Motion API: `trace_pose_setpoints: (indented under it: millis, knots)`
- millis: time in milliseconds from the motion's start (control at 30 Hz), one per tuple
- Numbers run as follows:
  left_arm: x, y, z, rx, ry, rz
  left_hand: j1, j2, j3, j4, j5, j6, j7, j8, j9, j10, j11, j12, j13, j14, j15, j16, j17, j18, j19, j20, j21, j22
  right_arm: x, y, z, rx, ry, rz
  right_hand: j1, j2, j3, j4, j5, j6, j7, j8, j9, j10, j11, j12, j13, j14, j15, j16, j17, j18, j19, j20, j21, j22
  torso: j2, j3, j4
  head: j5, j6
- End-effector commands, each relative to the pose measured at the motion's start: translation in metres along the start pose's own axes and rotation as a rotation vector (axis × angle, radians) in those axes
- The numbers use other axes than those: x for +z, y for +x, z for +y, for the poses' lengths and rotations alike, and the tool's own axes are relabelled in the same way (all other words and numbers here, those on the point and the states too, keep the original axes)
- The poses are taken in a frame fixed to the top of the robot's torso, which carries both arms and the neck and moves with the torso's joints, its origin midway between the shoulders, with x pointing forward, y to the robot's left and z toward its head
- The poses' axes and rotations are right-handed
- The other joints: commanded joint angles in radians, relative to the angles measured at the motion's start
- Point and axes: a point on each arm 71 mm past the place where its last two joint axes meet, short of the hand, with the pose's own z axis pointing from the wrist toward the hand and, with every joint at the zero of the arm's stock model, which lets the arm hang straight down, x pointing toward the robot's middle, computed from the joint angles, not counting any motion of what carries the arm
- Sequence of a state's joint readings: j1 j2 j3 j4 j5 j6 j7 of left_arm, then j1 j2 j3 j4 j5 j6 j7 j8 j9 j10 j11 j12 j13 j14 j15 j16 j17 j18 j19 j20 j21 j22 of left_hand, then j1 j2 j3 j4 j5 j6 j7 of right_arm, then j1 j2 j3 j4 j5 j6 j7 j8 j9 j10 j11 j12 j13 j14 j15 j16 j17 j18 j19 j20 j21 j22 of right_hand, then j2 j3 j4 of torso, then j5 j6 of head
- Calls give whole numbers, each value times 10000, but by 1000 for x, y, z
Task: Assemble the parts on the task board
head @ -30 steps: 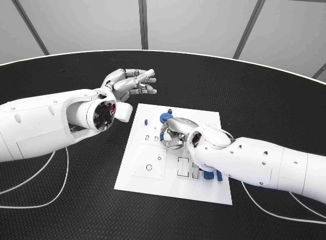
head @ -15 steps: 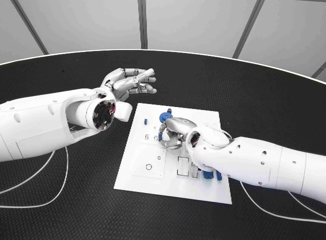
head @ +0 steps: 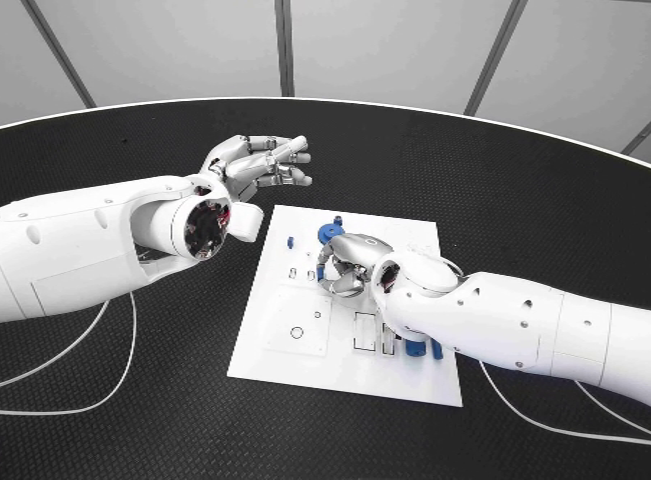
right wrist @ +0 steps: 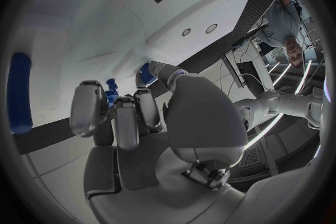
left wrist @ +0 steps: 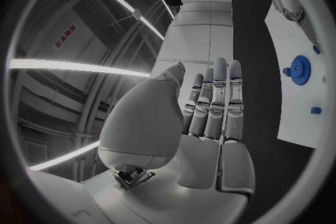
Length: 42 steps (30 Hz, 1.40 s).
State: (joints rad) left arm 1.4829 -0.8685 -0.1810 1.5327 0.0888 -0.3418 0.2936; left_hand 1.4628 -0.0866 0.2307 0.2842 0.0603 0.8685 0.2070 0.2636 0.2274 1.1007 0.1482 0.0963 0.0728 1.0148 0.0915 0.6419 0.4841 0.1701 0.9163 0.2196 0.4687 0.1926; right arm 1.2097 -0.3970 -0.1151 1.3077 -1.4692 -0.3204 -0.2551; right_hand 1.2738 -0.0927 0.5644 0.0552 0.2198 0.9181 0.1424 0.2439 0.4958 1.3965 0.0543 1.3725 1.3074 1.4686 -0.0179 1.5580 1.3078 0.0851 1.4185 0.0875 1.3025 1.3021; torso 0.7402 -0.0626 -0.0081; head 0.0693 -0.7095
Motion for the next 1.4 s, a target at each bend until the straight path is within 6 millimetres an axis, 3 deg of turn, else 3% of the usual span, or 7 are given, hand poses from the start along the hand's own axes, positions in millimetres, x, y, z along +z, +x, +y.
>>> trace_pose_setpoints:
  millis: [33,1033,1267,1400]
  knots:
    - [0,0,0,-1,-1,3,75,-64,56,-9,-11,6,53,-33,16,61,15,-54,1,-84,-15,46,11,118,-103,1,35,17,0,0,0,5,-5,-10,-91,-8,2,-55,35,0,7,19,-13,-12,39,-52,430,968,35,33,2391,-131,-39,8,-37,-13,4,3,-7,-2,-1]
    - [0,0,1,-8,-91,26,45,-80,104,3,-12,7,60,-47,24,67,20,-77,1,-108,-10,56,21,117,-124,7,46,17,0,-1,0,27,27,-101,-323,-276,-50,-51,24,-351,155,-190,-101,-135,164,-129,360,954,137,11,2338,-115,-81,92,-129,-57,6,8,1,-20,-55]
    - [0,0,1,-9,-93,33,45,-80,104,3,-12,7,60,-47,24,67,20,-77,1,-108,-10,56,21,117,-124,7,46,17,0,-1,0,42,29,-160,-408,-484,-130,-76,-4,-399,190,-239,-129,-167,197,-143,344,954,168,10,2336,-112,-88,126,-148,-59,4,7,-1,-25,-56]
    - [0,0,1,-7,-102,26,45,-80,104,3,-12,7,60,-47,24,67,20,-77,1,-108,-10,56,21,117,-124,7,46,17,0,-1,0,44,10,-182,-528,-690,-227,-50,-11,-728,295,-472,-237,-265,287,-225,257,943,238,-7,2294,-101,-121,181,-219,-102,1,9,-1,-6,-78]
